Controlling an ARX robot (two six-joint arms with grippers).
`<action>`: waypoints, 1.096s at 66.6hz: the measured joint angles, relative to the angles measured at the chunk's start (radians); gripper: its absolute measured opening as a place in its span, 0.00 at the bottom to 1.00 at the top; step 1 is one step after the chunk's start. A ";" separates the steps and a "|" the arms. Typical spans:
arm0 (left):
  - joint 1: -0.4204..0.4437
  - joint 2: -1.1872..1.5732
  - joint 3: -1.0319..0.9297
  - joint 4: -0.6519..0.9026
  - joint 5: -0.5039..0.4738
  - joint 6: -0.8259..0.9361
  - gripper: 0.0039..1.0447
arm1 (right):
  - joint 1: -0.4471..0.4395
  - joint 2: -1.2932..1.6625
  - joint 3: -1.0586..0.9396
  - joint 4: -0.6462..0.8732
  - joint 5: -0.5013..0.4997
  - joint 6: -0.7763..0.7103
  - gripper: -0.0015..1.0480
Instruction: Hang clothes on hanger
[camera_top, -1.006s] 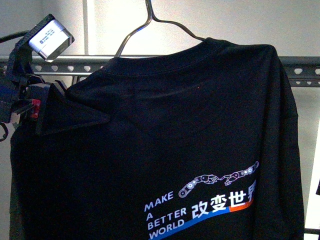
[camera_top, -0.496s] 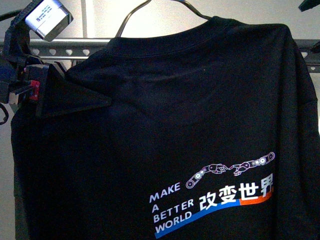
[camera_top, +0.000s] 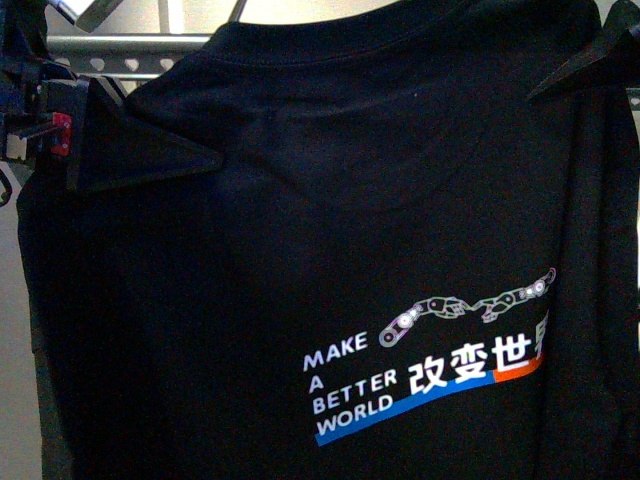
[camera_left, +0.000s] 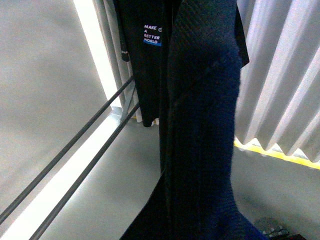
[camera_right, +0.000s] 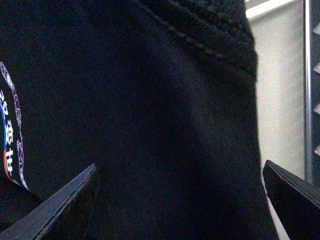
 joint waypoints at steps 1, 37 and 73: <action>0.000 0.000 0.000 0.000 0.000 0.000 0.06 | 0.002 0.003 0.002 0.000 0.000 0.003 0.93; 0.000 0.000 0.000 0.000 -0.003 0.000 0.06 | 0.037 0.022 -0.093 0.156 -0.029 0.078 0.58; -0.001 -0.008 -0.002 0.006 0.018 0.008 0.40 | -0.076 -0.044 -0.229 0.209 -0.103 -0.035 0.25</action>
